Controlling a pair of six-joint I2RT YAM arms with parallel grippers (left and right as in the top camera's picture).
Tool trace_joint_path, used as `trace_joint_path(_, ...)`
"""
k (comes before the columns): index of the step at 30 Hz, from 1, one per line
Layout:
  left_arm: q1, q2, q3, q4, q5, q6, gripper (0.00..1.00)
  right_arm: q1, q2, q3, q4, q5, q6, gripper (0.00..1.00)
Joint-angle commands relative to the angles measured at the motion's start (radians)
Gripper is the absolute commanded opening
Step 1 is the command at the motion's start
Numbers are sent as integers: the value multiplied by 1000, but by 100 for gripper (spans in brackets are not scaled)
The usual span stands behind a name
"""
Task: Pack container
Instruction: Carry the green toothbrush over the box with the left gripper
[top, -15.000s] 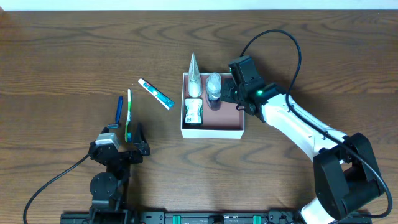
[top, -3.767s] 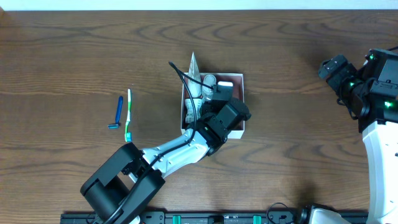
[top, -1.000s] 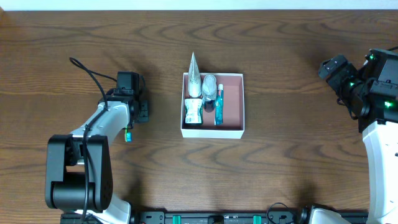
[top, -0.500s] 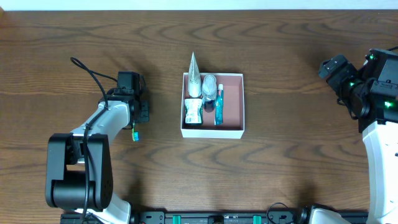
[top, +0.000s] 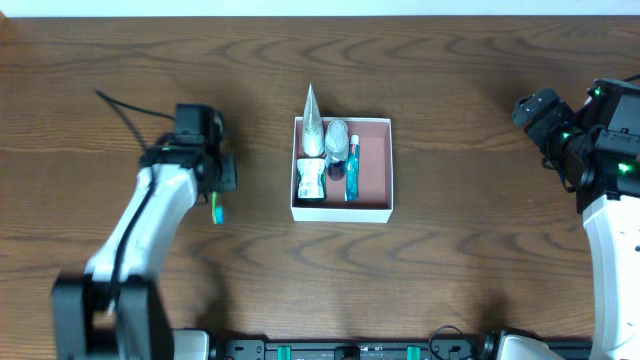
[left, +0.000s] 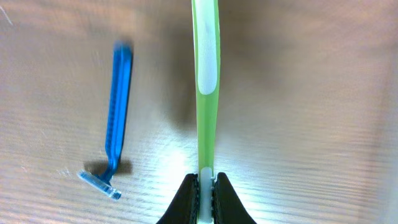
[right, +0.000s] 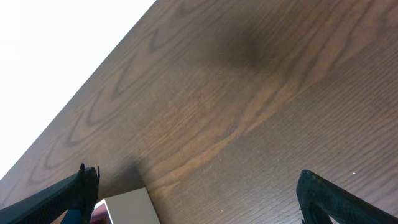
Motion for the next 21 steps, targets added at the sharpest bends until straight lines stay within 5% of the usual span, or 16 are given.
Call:
trace_joint_path(1,-29,-163,55,-5,140,-19,6,-3,-5,6,0,8,-5,99)
trace_joint_path(11,-322,-521,79,79,46,-166,6,-3,-5,6,0,8,-5,99)
trace_joint_path(21,-740,-428,79,218,-359,-216,6,-3,-5,6,0,8,-5,99)
